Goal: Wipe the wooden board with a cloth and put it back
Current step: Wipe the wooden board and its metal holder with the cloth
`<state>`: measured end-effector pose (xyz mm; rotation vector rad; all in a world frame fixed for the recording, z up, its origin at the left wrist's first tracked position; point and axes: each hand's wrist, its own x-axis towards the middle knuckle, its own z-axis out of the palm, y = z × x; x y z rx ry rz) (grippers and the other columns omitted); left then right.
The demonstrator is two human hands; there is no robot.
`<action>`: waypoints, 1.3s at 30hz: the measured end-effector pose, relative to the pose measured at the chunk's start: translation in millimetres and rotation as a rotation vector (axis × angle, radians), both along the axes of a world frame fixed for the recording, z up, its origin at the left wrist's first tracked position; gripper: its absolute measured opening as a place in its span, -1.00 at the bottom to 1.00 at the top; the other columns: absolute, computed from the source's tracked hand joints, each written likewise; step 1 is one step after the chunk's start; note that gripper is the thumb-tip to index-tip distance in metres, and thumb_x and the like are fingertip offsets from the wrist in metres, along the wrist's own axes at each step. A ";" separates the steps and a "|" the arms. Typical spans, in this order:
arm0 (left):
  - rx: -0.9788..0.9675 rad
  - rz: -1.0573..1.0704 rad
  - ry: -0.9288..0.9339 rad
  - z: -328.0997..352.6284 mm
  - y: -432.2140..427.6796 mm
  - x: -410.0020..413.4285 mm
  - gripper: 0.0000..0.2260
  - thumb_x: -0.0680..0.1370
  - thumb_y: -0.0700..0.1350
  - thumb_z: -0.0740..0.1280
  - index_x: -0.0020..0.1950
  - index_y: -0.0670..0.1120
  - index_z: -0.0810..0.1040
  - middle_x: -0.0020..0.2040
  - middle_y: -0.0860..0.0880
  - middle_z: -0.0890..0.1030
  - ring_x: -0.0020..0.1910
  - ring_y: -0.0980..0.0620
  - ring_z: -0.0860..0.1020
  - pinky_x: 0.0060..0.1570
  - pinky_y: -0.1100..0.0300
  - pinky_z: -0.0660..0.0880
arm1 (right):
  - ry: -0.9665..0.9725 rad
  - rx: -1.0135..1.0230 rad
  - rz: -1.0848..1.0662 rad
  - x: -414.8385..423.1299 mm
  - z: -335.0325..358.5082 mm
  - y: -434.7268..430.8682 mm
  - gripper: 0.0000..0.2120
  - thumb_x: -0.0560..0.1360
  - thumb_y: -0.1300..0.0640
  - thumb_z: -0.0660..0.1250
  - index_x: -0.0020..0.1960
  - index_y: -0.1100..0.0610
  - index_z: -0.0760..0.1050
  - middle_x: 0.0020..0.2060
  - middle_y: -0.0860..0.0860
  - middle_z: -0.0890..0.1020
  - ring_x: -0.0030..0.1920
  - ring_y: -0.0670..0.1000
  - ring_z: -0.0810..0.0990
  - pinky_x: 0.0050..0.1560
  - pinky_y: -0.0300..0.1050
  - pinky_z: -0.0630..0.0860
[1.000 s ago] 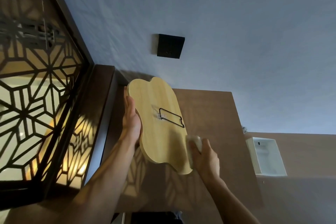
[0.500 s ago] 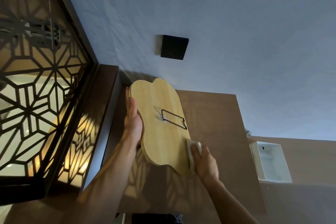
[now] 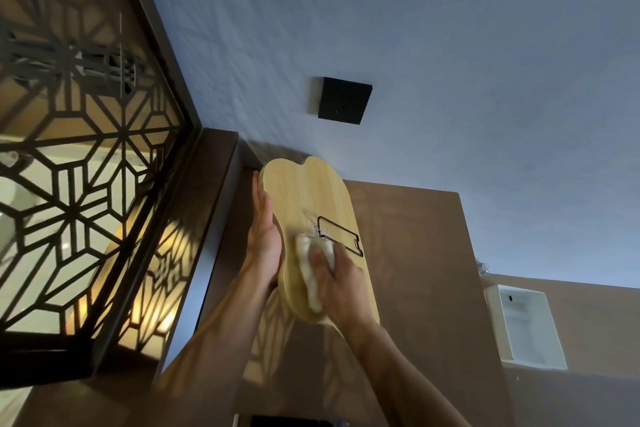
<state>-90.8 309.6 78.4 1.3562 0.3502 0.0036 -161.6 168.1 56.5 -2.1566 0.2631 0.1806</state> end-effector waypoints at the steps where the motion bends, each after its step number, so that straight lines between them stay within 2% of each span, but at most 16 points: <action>1: 0.022 -0.003 0.016 1.0 -0.1 -0.5 -0.56 0.71 0.15 -0.06 0.61 0.24 0.03 0.52 0.16 0.25 0.32 0.34 0.35 0.29 0.32 0.28 | 0.032 -0.026 -0.040 1.2 -10.2 -13.1 -0.51 0.52 -0.44 0.13 0.05 -0.03 0.45 -0.15 0.02 0.69 -0.10 0.15 0.65 -0.17 -0.01 0.52; 3: 0.068 -0.013 0.049 0.9 1.3 -2.0 -0.55 0.70 0.18 -0.09 0.61 0.26 -0.02 0.57 0.12 0.21 0.38 0.26 0.29 0.24 0.38 0.24 | 0.112 -0.086 -0.128 2.7 -32.3 -41.6 -0.52 0.54 -0.42 0.13 0.04 -0.01 0.46 -0.11 0.05 0.66 -0.06 0.20 0.64 -0.10 0.02 0.55; 6: 0.082 -0.006 0.054 0.1 2.6 -3.2 -0.55 0.70 0.17 -0.10 0.61 0.27 -0.04 0.62 0.05 0.15 0.41 0.19 0.21 0.31 0.21 0.16 | 0.218 -0.228 -0.194 4.7 -59.6 -77.4 -0.56 0.58 -0.36 0.14 0.04 0.02 0.43 -0.05 0.13 0.68 -0.07 0.23 0.64 -0.08 0.07 0.57; 10: 0.046 0.011 0.127 -1.4 2.3 -3.1 -0.47 0.66 0.27 -0.06 0.62 0.21 0.04 0.58 0.02 0.25 0.51 0.01 0.28 0.18 0.17 0.28 | 0.296 -0.372 -0.235 11.6 -58.5 -103.1 -0.66 0.58 -0.23 0.25 0.10 0.04 0.42 -0.09 0.11 0.68 -0.20 0.18 0.58 -0.14 0.02 0.58; 13: 0.080 0.032 0.111 -1.7 3.0 -2.5 -0.52 0.67 0.26 -0.07 0.60 0.27 0.03 0.58 0.08 0.23 0.46 0.11 0.26 0.23 0.18 0.25 | 0.160 -0.228 -0.239 13.7 -29.3 -78.0 -0.64 0.55 -0.28 0.26 0.04 0.02 0.47 -0.15 0.09 0.69 -0.20 0.18 0.62 -0.17 0.01 0.58; 15: 0.075 0.046 0.083 0.5 2.7 -3.1 -0.56 0.68 0.23 -0.07 0.58 0.33 0.04 0.60 0.07 0.21 0.41 0.17 0.24 0.32 0.16 0.20 | 0.046 -0.044 -0.127 6.2 -1.2 -38.2 -0.59 0.51 -0.38 0.21 -0.05 -0.03 0.44 -0.31 -0.01 0.67 -0.30 0.08 0.64 -0.34 -0.06 0.57; 18: -0.112 0.019 0.056 0.6 3.1 -4.9 -0.53 0.67 0.24 0.01 0.59 0.26 0.13 0.57 0.08 0.29 0.49 0.07 0.31 0.40 0.07 0.33 | -0.036 0.007 0.106 -4.6 15.7 14.4 -0.57 0.50 -0.50 0.09 -0.01 -0.15 0.36 -0.37 -0.11 0.64 -0.35 -0.11 0.62 -0.47 -0.27 0.44; 19: -0.133 0.014 0.076 0.5 3.8 -5.6 -0.52 0.67 0.24 0.03 0.60 0.22 0.15 0.57 0.05 0.30 0.50 0.01 0.33 0.40 0.03 0.36 | -0.035 -0.006 0.134 -4.8 14.7 22.4 -0.57 0.49 -0.51 0.07 -0.02 -0.16 0.34 -0.35 -0.11 0.64 -0.33 -0.10 0.62 -0.44 -0.23 0.44; 21: -0.049 0.047 0.150 2.8 5.0 -5.9 -0.50 0.67 0.25 0.01 0.61 0.20 0.15 0.58 0.00 0.31 0.52 -0.04 0.32 0.38 0.10 0.34 | -0.003 -0.027 0.101 -1.9 6.0 18.8 -0.59 0.49 -0.49 0.07 -0.04 -0.15 0.31 -0.31 -0.01 0.65 -0.27 0.06 0.64 -0.34 -0.09 0.41; 23: 0.040 0.073 0.187 1.7 5.8 -7.2 -0.50 0.67 0.26 -0.01 0.61 0.21 0.13 0.58 0.01 0.31 0.52 -0.03 0.30 0.37 0.15 0.25 | 0.046 -0.055 0.023 2.3 -13.6 -6.4 -0.58 0.52 -0.45 0.09 0.01 -0.11 0.35 -0.27 0.04 0.64 -0.16 0.20 0.65 -0.27 -0.07 0.41; 26: 0.028 0.072 0.194 0.8 5.4 -8.2 -0.51 0.67 0.24 -0.02 0.61 0.20 0.12 0.49 0.10 0.35 0.42 0.09 0.32 0.26 0.15 0.22 | 0.132 -0.143 -0.111 6.3 -48.8 -53.8 -0.53 0.56 -0.41 0.10 0.08 -0.02 0.42 -0.05 0.15 0.69 -0.04 0.26 0.65 -0.12 -0.01 0.49; 28: 0.048 0.060 0.188 2.2 4.6 -7.3 -0.51 0.67 0.26 -0.03 0.60 0.23 0.10 0.40 0.12 0.36 0.39 0.08 0.33 0.24 0.12 0.23 | 0.176 -0.235 -0.155 10.3 -64.8 -76.5 -0.54 0.55 -0.43 0.08 0.04 -0.03 0.37 -0.06 0.14 0.69 -0.10 0.24 0.65 -0.12 0.04 0.54; 31: 0.062 0.058 0.169 2.6 4.3 -6.2 -0.51 0.66 0.27 -0.03 0.61 0.27 0.06 0.53 0.06 0.31 0.41 0.04 0.33 0.23 0.08 0.26 | 0.241 -0.343 -0.197 14.1 -77.4 -100.5 -0.63 0.56 -0.36 0.14 -0.02 -0.05 0.29 -0.12 0.11 0.68 -0.20 0.21 0.61 -0.14 0.07 0.60; 33: 0.055 0.060 0.185 2.1 4.5 -5.9 -0.50 0.66 0.28 -0.02 0.60 0.26 0.08 0.51 0.05 0.33 0.41 0.01 0.35 0.21 0.08 0.26 | 0.278 -0.380 -0.237 14.8 -74.9 -108.8 -0.70 0.57 -0.26 0.21 0.00 -0.04 0.30 -0.11 0.11 0.68 -0.22 0.19 0.58 -0.14 0.06 0.60; 36: 0.089 0.064 0.182 1.2 6.4 -6.4 -0.56 0.68 0.21 -0.03 0.58 0.28 0.09 0.33 0.14 0.34 0.34 0.10 0.33 0.22 0.13 0.21 | 0.159 -0.325 -0.288 15.8 -53.9 -92.4 -0.69 0.56 -0.24 0.27 0.01 0.00 0.35 -0.13 0.13 0.68 -0.21 0.22 0.59 -0.17 0.05 0.58; 39: 0.139 0.045 0.112 -2.4 8.0 -6.7 -0.57 0.70 0.17 -0.07 0.59 0.30 0.02 0.50 0.15 0.27 0.39 0.17 0.23 0.30 0.17 0.12 | 0.036 -0.092 -0.179 7.6 -19.0 -38.9 -0.57 0.49 -0.43 0.20 -0.05 -0.05 0.35 -0.28 -0.01 0.67 -0.29 0.13 0.61 -0.30 -0.04 0.54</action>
